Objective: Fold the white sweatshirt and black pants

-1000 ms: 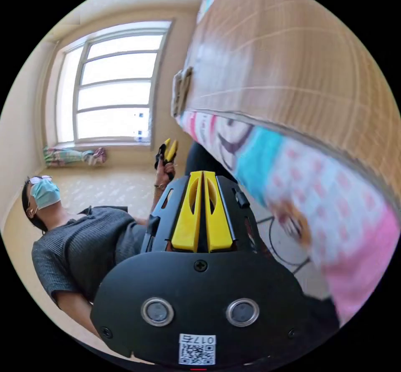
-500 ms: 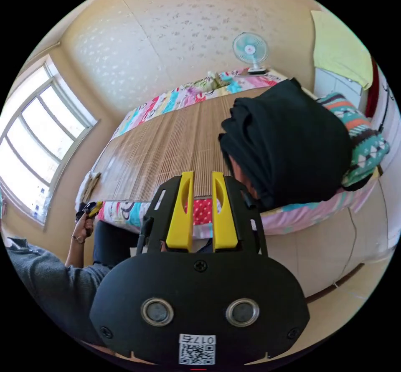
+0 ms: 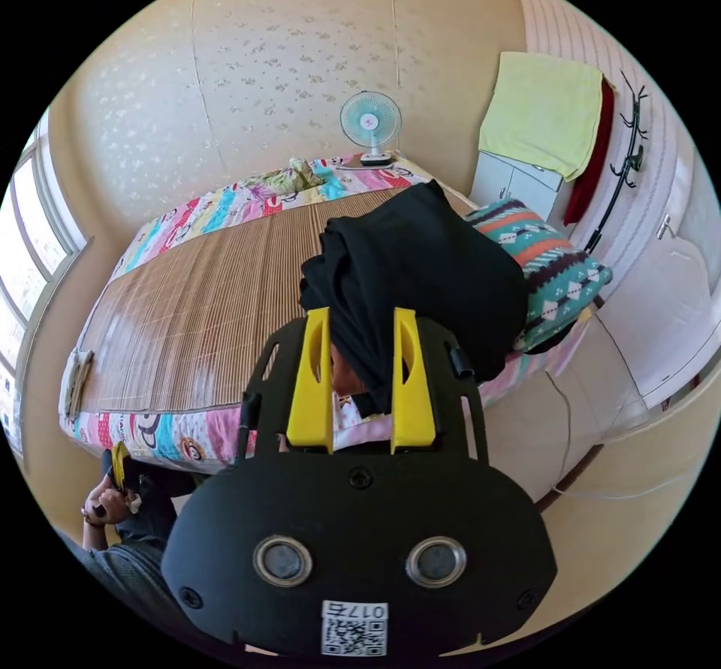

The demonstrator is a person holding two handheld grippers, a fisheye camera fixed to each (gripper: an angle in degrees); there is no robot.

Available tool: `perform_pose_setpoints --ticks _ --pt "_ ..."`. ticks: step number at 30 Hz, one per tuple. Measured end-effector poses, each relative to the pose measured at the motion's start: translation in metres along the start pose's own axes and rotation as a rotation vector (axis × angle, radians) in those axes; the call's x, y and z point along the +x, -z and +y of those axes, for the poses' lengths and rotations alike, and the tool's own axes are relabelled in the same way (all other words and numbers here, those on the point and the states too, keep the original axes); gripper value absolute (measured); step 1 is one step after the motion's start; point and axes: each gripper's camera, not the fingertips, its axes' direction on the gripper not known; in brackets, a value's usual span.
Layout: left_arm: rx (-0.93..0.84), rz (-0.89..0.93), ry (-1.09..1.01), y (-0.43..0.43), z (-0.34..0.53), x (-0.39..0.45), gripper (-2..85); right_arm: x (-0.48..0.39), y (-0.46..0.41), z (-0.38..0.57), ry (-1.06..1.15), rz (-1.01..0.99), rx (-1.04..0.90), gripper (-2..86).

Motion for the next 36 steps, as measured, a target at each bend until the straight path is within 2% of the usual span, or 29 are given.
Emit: perform_pose_setpoints --ticks 4,9,12,14,17,19,22,25,28,31,36 --pt "0.083 0.109 -0.089 0.002 0.007 0.045 -1.0 -0.026 0.000 0.040 0.015 0.035 0.059 15.2" --pt "0.047 0.075 -0.146 -0.004 0.010 0.079 -1.0 -0.052 -0.069 0.060 0.054 0.087 -0.176 16.4" --pt "0.054 0.124 -0.125 0.001 0.011 0.082 -1.0 -0.083 -0.081 0.070 0.088 0.182 -0.237 12.4" --pt "0.073 0.143 -0.124 0.009 0.016 0.084 -1.0 -0.122 -0.068 0.074 0.191 0.277 -0.195 6.3" --pt "0.098 0.137 -0.136 0.019 0.025 0.088 -1.0 -0.167 -0.045 0.070 0.260 0.518 -0.073 3.9" --pt "0.103 0.146 -0.143 0.024 0.031 0.089 -1.0 -0.188 -0.031 0.062 0.291 0.579 -0.023 3.0" --pt "0.098 0.158 -0.162 0.031 0.039 0.090 -1.0 -0.229 0.008 0.050 0.359 0.503 0.087 2.1" --pt "0.081 0.141 -0.191 0.036 0.048 0.090 -1.0 -0.289 0.054 0.050 0.439 0.563 0.256 1.2" --pt "0.051 0.108 -0.234 0.040 0.055 0.091 -1.0 -0.343 0.100 0.045 0.499 0.504 0.358 0.9" --pt "0.033 0.080 -0.265 0.041 0.065 0.087 -0.9 -0.379 0.156 0.048 0.515 0.328 0.484 0.7" --pt "-0.090 -0.113 -0.397 0.027 0.080 0.089 -0.3 -0.428 0.245 0.062 0.543 0.050 0.653 0.9"
